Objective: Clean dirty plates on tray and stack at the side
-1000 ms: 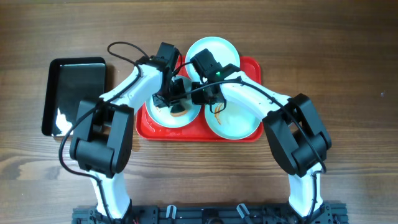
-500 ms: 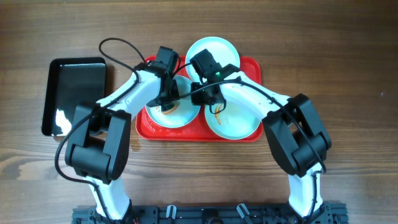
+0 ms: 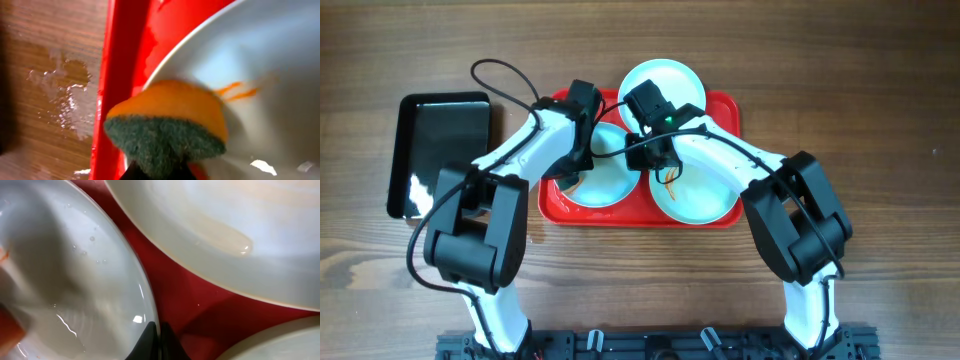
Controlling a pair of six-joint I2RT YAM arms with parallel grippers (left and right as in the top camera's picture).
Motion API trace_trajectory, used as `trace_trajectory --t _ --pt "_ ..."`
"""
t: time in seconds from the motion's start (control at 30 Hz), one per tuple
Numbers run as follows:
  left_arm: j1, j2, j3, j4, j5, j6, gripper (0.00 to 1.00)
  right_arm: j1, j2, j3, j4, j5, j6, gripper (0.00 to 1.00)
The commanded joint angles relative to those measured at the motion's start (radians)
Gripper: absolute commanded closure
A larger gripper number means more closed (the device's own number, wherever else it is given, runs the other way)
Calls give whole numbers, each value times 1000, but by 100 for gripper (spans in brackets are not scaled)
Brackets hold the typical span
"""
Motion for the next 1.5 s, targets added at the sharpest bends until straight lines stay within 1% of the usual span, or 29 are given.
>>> trace_trajectory --t 0.0,0.1,0.2,0.3,0.47,0.6,0.67,0.73,0.8,0.87,0.97,1.07,1.1,1.23,1.37,1.47 --pt "-7 -95 52 48 136 -2 96 -4 -32 -1 -5 26 0 96" --pt "-13 -112 52 95 215 -2 96 -4 -32 -1 -6 26 0 96" --pt "-13 -95 50 121 222 -2 96 -4 -32 -1 -6 25 0 96" --pt "-13 -50 50 126 247 -2 96 -4 -32 -1 -5 19 0 96" --pt "-13 39 50 176 360 -2 96 -4 -32 -1 -4 15 0 96" --pt "-13 90 50 200 393 -2 96 -4 -32 -1 -3 11 0 96" --pt "-13 109 50 200 384 -2 96 -4 -32 -1 -4 11 0 96" --pt "-9 119 50 188 338 -2 96 -4 -32 -1 -5 11 0 95" --pt "-6 119 50 163 251 -2 96 -4 -32 -1 -6 11 0 96" --pt "-2 119 50 121 120 -2 96 -4 -32 -1 -8 11 0 96" --pt "3 119 50 60 -36 -2 96 -4 -32 -1 -8 12 -1 95" --pt "4 119 50 2 -155 -2 96 -4 -32 -1 -6 11 0 96" --pt "4 119 50 -10 -173 -2 96 -4 -32 -1 -6 11 0 96" --pt "1 105 55 -31 -159 -3 96 -4 -32 -1 -6 11 0 96" --pt "-16 64 76 -38 -45 -3 96 -4 -32 -1 -6 11 0 96" --pt "-35 18 84 -5 49 -2 96 -4 -32 -1 -6 11 0 96"
